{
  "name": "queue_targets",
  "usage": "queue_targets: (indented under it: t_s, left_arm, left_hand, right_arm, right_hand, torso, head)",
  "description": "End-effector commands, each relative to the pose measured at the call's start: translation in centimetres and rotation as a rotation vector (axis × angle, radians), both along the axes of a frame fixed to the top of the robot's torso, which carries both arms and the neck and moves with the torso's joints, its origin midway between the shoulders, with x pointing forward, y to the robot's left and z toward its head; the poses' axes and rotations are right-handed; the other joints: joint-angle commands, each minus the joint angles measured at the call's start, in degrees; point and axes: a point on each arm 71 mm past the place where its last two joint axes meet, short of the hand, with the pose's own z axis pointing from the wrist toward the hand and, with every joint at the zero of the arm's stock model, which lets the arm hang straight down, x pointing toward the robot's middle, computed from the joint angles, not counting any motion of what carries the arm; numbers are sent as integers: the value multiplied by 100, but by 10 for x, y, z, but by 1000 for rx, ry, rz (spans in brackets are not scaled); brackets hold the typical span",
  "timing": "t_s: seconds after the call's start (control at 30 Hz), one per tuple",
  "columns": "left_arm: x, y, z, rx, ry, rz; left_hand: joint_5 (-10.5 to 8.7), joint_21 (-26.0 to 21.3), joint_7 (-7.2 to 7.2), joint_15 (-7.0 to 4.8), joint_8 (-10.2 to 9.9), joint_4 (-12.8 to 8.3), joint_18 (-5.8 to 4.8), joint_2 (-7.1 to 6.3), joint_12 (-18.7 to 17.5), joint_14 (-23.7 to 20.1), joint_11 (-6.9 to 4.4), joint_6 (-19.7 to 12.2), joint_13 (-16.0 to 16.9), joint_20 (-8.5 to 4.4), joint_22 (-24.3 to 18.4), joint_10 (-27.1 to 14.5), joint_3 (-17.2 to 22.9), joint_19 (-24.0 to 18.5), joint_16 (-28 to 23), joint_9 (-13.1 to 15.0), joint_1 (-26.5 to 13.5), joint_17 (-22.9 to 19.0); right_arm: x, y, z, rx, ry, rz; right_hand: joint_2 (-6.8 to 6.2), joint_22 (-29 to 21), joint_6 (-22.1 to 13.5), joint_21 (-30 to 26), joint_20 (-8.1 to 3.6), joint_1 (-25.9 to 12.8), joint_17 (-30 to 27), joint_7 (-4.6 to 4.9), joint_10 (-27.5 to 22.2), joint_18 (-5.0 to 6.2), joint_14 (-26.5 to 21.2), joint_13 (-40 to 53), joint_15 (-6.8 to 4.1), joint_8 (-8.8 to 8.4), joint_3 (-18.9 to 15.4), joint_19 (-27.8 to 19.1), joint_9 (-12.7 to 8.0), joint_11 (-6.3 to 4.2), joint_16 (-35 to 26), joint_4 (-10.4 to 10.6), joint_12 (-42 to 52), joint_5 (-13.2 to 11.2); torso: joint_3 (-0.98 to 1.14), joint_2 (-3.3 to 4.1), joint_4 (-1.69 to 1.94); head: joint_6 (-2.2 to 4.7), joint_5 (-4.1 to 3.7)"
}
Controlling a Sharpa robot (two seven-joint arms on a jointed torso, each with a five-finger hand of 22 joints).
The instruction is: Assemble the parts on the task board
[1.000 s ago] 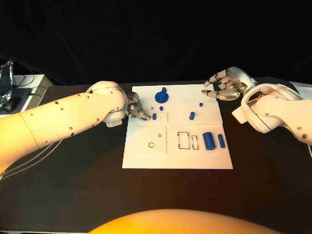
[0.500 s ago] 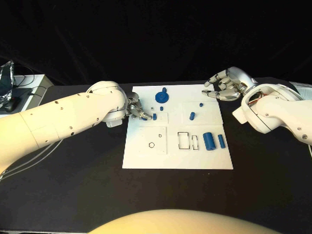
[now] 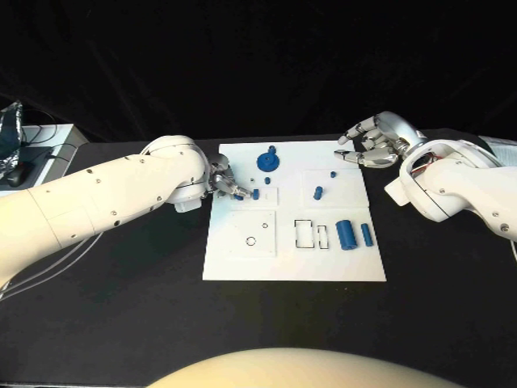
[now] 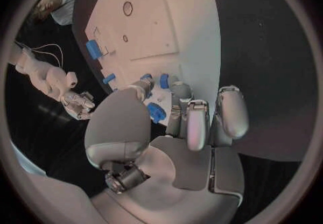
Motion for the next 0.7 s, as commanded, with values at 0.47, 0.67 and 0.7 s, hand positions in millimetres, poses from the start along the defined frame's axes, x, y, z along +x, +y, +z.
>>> queue_targets:
  t_s: [0.47, 0.67, 0.7]
  left_arm:
    - [-6, 3, -11, -39, 84, 31]
    - [-6, 3, -11, -40, 88, 32]
    - [-6, 3, -11, -40, 88, 32]
  left_hand:
    - [55, -27, 268, 54, -201, 10, 19, 454, 37, 458, 8, -277, 15, 45, 22, -8, 53, 2, -13, -118, -82, 1107]
    - [88, -35, 272, 57, -210, 7, 22, 727, 34, 457, 11, -287, -6, 47, 15, -25, 236, -4, -15, -182, -36, 1103]
    - [91, -36, 276, 59, -211, 9, 22, 800, 36, 456, 13, -291, -9, 48, 15, -28, 301, -4, -16, -199, -30, 1102]
  right_arm:
    - [0, 1, 0, -6, -2, 17]
    - [0, 1, 0, -6, 0, 17]
    - [0, 1, 0, -6, 0, 17]
  right_hand:
    - [-16, 1245, -40, -35, -40, -44, 1386, 1, 407, 18, 577, 1322, -41, 18, 12, 422, 8, -23, -9, 34, -36, -24]
    - [-16, 1245, -40, -35, -40, -44, 1386, 1, 407, 18, 577, 1322, -41, 18, 12, 422, 8, -23, -9, 34, -36, -24]
    - [-16, 1245, -40, -35, -40, -44, 1386, 1, 407, 18, 577, 1322, -41, 18, 12, 422, 8, -23, -9, 34, -36, -24]
  torso:
    - [3, -3, -3]
    - [2, -1, -4]
    - [3, 1, -6]
  head:
    - [12, 16]
    - [14, 13]
    - [11, 11]
